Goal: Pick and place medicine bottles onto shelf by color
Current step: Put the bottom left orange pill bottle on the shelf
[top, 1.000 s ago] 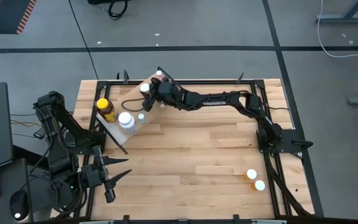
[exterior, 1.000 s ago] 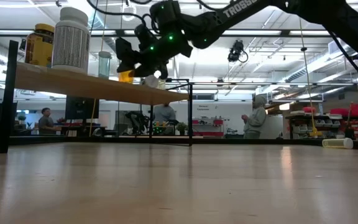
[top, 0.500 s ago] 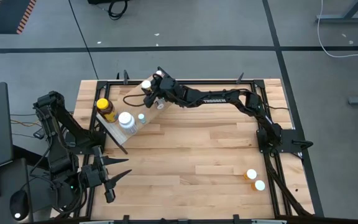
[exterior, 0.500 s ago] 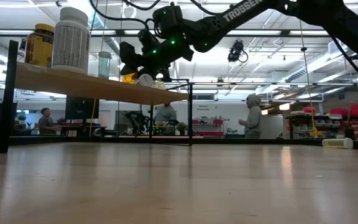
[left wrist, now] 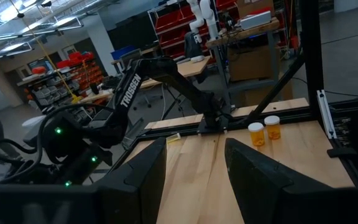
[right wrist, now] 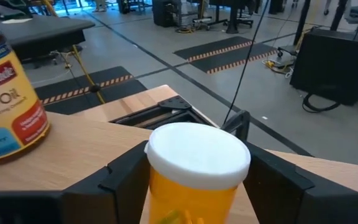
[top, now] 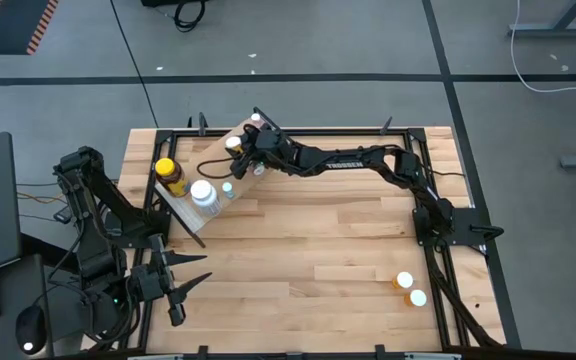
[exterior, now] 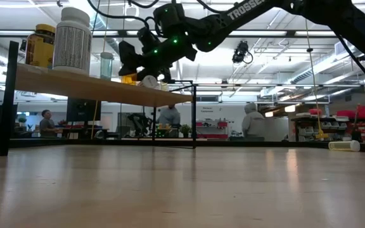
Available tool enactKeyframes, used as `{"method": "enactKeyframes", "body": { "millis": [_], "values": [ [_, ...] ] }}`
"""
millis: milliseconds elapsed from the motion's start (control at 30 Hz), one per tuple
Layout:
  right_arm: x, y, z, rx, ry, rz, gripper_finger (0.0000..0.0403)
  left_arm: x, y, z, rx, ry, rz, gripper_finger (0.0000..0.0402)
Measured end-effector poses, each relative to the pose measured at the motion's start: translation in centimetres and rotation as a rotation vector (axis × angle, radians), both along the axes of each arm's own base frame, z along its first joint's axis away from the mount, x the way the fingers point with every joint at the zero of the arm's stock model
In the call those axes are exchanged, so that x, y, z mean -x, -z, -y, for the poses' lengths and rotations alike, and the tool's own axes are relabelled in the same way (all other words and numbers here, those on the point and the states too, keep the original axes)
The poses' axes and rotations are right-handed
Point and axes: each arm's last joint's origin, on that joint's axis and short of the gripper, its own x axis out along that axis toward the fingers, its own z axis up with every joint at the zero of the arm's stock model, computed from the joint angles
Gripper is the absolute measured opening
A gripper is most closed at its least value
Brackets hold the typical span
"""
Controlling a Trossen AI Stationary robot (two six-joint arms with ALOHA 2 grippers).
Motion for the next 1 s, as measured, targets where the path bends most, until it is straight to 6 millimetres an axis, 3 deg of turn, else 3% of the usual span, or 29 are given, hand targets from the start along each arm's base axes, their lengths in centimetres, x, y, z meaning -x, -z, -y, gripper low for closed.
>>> {"method": "enactKeyframes", "body": {
  "millis": [767,1000],
  "values": [
    [-0.1,-0.1,-1.2,0.044,-0.024,-0.049,0.0264,0.0,0.0,0.0,0.000,0.000,0.000,0.0172],
    [1.7,-3.3,-3.2,0.092,0.025,-0.169,0.0266,0.0,0.0,0.0,0.000,0.000,0.000,0.0172]
  ]
}}
